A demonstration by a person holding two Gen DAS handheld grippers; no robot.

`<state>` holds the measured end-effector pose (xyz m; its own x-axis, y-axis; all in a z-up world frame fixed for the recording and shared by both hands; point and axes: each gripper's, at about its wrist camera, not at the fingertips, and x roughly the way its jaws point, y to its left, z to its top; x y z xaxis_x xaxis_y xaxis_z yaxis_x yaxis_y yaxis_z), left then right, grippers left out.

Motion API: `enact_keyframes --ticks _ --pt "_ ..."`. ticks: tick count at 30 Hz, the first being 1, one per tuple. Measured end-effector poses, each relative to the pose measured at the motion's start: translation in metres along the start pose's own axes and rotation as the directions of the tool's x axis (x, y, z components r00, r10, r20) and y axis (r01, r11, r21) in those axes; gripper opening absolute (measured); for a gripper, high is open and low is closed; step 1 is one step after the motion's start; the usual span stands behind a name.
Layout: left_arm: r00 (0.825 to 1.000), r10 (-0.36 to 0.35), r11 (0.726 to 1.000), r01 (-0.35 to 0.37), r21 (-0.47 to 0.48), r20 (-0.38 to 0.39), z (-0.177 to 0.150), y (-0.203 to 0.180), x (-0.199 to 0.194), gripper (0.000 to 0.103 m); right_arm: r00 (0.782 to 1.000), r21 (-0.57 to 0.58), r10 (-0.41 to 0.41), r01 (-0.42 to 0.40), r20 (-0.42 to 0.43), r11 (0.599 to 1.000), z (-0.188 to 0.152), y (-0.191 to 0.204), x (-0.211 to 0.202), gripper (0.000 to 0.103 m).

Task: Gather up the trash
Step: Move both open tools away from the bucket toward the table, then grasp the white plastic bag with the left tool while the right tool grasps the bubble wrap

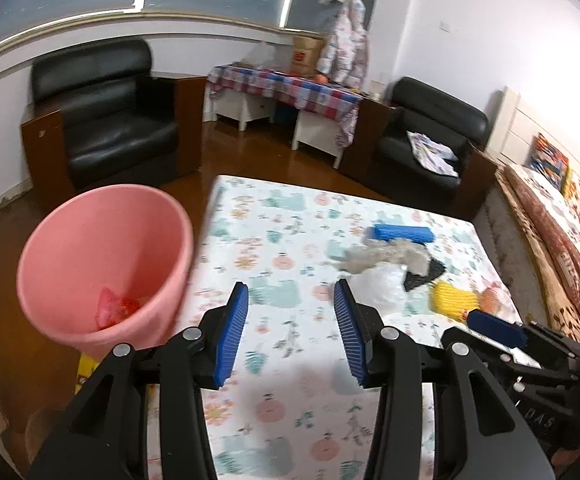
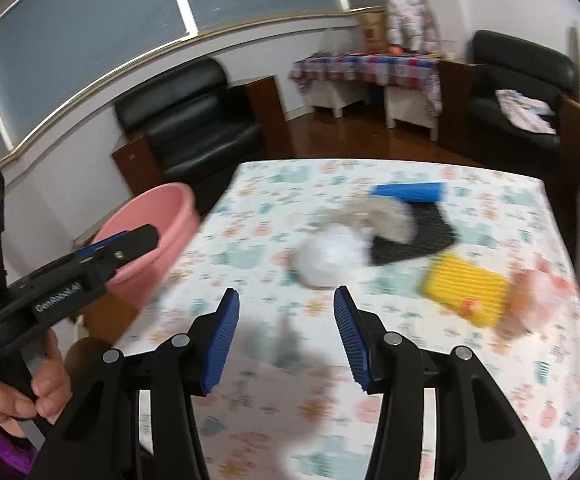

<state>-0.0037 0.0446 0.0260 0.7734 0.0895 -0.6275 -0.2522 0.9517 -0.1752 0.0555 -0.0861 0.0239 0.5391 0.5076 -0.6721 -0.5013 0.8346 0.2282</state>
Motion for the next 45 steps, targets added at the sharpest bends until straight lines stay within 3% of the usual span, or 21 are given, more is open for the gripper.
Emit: enact_keyframes --ticks 13,25,30,34,36,45 --pt "0.987 -0.11 0.986 0.123 0.11 -0.118 0.003 -0.063 0.058 0.045 0.988 0.171 -0.15 0.141 0.042 0.975 -0.011 -0.099 -0.027 0.049" --pt "0.982 -0.05 0.991 0.072 0.115 -0.182 0.006 -0.082 0.117 0.045 0.982 0.264 -0.181 0.163 0.049 0.951 -0.016 -0.144 -0.034 0.049" --pt "0.978 -0.043 0.994 0.063 0.092 -0.202 -0.003 -0.08 0.129 0.045 0.988 0.285 -0.14 0.113 0.073 0.952 -0.007 -0.153 -0.035 0.049" --pt "0.982 -0.043 0.993 0.062 0.098 -0.186 -0.004 -0.08 0.127 0.016 0.994 0.279 -0.068 0.041 0.089 0.96 0.006 -0.151 -0.027 0.049" --pt "0.983 -0.053 0.994 0.07 0.089 -0.178 -0.003 -0.079 0.122 0.012 0.995 0.266 -0.028 0.003 0.091 0.964 0.014 -0.146 -0.02 0.049" --pt "0.991 -0.001 1.0 0.004 0.023 -0.136 0.0 -0.051 0.076 0.01 0.991 0.182 0.125 -0.131 0.046 0.975 0.048 -0.117 0.036 0.049"
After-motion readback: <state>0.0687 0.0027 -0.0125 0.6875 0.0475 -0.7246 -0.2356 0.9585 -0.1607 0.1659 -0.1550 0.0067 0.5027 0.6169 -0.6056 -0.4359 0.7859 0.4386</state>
